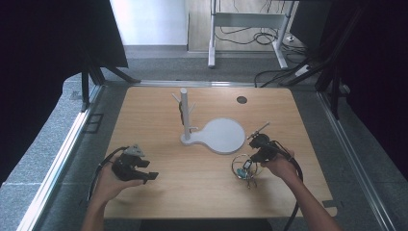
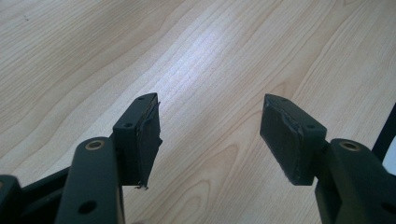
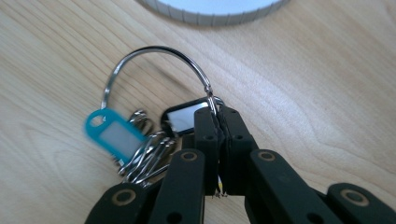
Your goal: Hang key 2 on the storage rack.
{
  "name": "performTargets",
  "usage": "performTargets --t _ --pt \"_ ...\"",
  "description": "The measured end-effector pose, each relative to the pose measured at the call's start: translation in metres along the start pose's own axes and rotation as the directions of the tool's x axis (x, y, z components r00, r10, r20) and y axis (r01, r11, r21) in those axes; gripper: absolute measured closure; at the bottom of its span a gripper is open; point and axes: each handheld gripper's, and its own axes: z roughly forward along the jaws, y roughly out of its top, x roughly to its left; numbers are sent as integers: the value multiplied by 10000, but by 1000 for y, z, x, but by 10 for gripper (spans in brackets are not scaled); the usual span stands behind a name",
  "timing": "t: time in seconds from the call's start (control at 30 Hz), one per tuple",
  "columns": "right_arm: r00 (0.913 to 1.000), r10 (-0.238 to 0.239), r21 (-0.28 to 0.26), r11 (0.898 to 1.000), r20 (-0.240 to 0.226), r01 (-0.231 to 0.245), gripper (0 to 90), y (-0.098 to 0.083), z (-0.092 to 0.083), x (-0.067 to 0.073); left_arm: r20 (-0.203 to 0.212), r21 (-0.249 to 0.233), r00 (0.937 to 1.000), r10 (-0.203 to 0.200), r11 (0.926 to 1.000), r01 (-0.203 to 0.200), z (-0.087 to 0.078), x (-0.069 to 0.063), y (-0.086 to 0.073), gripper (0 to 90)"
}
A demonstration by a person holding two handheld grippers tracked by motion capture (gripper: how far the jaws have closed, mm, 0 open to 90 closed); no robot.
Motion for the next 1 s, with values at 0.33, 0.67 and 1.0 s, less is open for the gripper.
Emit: performTargets --t 0.33,0.67,1.0 --pt "9973 -256 -620 9978 -688 213 882 4 -24 0 67 -97 9999 -83 9999 84 -1 2 -1 388" --pt "9922 -291 -1226 9924 -1214 141 884 8 -39 0 71 -27 10000 -67 10000 67 1 2 -1 388" --pt "9835 -340 -1817 9834 -1776 11 885 14 -52 -1 105 -53 9998 -139 9999 139 1 4 -2 388"
